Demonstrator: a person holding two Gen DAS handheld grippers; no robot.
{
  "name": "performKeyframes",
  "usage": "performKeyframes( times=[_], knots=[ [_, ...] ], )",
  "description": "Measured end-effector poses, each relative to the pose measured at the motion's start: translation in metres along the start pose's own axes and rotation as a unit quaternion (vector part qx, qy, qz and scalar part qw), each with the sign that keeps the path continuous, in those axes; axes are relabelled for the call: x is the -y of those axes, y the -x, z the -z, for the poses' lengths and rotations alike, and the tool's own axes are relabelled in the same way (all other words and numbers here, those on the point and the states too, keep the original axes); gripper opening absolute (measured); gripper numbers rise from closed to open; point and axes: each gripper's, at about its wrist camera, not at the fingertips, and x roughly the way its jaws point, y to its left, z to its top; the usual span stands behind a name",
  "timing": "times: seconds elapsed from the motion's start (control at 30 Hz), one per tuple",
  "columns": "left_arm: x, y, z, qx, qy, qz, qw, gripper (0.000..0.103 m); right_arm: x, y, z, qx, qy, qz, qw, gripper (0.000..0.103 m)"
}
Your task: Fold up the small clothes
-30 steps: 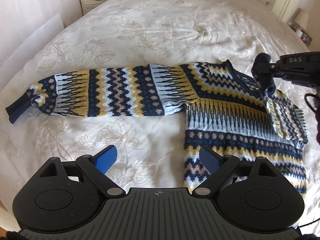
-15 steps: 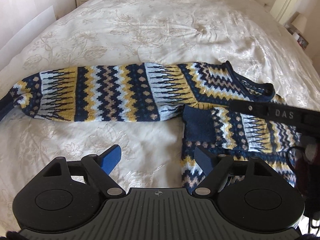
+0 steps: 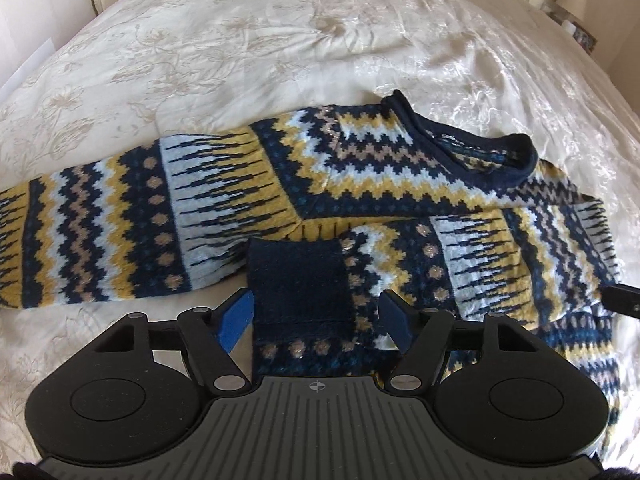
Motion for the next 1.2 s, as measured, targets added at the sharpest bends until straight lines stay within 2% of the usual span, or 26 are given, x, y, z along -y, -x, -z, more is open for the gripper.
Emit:
performKeyframes(
  times=[0.1,0.2,0.3,0.37,0.43,0.53,0.7,0.77,0.8,0.83,0.93,1.0,1.1,1.17,1.2],
  knots=[
    [0.012,-0.018,0.001,0.000,-0.021,-0.022,0.9995,0.068,0.035,0.003,-0.003,0.001,-0.027,0.022,0.999,0.054],
    [0.013,-0.040,0.007,-0.020,-0.038,-0.058,0.9974,0.069,0.068,0.003,-0.009,0.002,-0.047,0.040,0.998,0.055],
    [0.007,-0.056,0.013,-0.028,-0.044,-0.062,0.9967,0.077,0.097,0.000,-0.018,0.001,-0.067,0.048,0.997,0.056],
    [0.002,-0.060,0.014,-0.031,-0.030,-0.060,0.9973,0.084,0.115,-0.006,-0.025,0.001,-0.080,0.048,0.996,0.058],
    [-0.005,-0.064,0.013,-0.039,-0.004,-0.061,0.9974,0.095,0.128,-0.015,-0.033,-0.002,-0.092,0.042,0.995,0.059],
    [-0.014,-0.068,0.013,-0.049,0.017,-0.060,0.9969,0.103,0.146,-0.033,-0.043,-0.008,-0.118,0.024,0.993,0.059],
    [-0.019,-0.069,0.014,-0.051,0.019,-0.059,0.9968,0.103,0.166,-0.062,-0.053,-0.022,-0.145,-0.019,0.989,0.059],
    [-0.018,-0.068,0.015,-0.048,0.020,-0.059,0.9969,0.103,0.167,-0.069,-0.056,-0.028,-0.146,-0.028,0.988,0.052],
    [-0.018,-0.067,0.015,-0.046,0.020,-0.059,0.9970,0.103,0.166,-0.072,-0.058,-0.035,-0.142,-0.032,0.989,0.015],
    [-0.017,-0.066,0.015,-0.043,0.021,-0.059,0.9971,0.103,0.160,-0.073,-0.064,-0.041,-0.122,-0.025,0.991,0.012],
    [-0.014,-0.062,0.015,-0.032,0.022,-0.056,0.9976,0.102,0.131,-0.053,-0.081,0.000,-0.012,0.029,1.000,0.011],
    [-0.014,-0.060,0.018,-0.025,0.022,-0.056,0.9979,0.103,0.124,-0.056,-0.085,0.003,0.017,0.051,0.999,0.011],
    [-0.014,-0.060,0.020,-0.023,0.021,-0.058,0.9978,0.103,0.131,-0.085,-0.079,-0.048,0.008,0.070,0.996,0.013],
    [-0.014,-0.060,0.019,-0.027,0.022,-0.060,0.9976,0.103,0.137,-0.091,-0.076,-0.051,0.000,0.075,0.996,0.016],
    [-0.014,-0.060,0.017,-0.030,0.023,-0.061,0.9974,0.103,0.137,-0.088,-0.074,-0.045,-0.006,0.075,0.996,0.029]
  ],
)
